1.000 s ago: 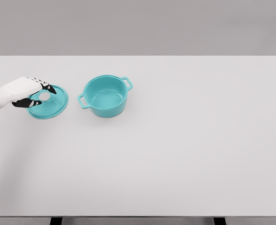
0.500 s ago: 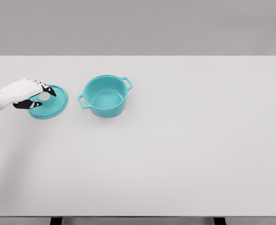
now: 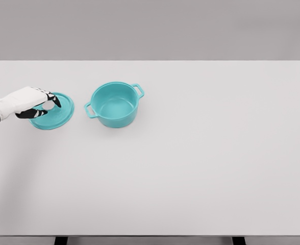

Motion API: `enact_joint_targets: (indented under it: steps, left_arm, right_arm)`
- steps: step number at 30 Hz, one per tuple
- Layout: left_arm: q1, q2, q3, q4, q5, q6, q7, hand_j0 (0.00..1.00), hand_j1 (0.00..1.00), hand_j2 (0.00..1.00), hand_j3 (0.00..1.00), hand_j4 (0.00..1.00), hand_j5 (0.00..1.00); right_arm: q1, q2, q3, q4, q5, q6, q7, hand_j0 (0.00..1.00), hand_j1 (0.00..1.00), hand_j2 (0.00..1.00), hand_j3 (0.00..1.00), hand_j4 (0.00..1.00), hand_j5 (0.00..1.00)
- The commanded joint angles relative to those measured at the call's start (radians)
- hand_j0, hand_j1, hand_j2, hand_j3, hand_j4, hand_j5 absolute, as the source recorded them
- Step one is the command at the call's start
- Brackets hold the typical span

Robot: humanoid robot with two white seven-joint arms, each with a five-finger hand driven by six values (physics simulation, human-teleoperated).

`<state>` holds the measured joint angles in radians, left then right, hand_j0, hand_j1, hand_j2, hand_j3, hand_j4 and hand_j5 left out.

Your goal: Cover the pot with left arm

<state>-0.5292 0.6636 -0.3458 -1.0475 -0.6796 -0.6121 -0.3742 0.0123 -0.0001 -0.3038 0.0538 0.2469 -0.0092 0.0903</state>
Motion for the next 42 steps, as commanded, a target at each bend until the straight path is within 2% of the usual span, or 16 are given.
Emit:
enact_joint_targets:
  steps: [1, 9, 26, 42]
  left_arm:
    - [0.0, 0.001, 0.001, 0.0, 0.005, 0.001, 0.0, 0.55, 0.55, 0.55, 0.55, 0.55, 0.55]
    - [0.0, 0.001, 0.001, -0.002, 0.006, 0.001, 0.0, 0.49, 0.49, 0.49, 0.49, 0.49, 0.49]
    - [-0.023, 0.021, 0.01, -0.016, 0.02, 0.001, 0.006, 0.49, 0.49, 0.49, 0.49, 0.49, 0.49]
    - [-0.043, 0.065, 0.007, -0.157, 0.029, 0.001, 0.006, 0.47, 0.47, 0.47, 0.47, 0.47, 0.47]
  right_arm:
    - [0.0, 0.0, 0.0, 0.001, 0.0, 0.0, 0.0, 1.0, 1.0, 1.0, 1.0, 1.0, 1.0]
    - [0.0, 0.0, 0.0, 0.001, 0.0, 0.0, 0.0, 1.0, 1.0, 1.0, 1.0, 1.0, 1.0]
    - [0.0, 0.0, 0.0, 0.0, 0.0, 0.0, 0.0, 1.0, 1.0, 1.0, 1.0, 1.0, 1.0]
    - [0.0, 0.0, 0.0, 0.0, 0.0, 0.0, 0.0, 1.0, 1.0, 1.0, 1.0, 1.0, 1.0]
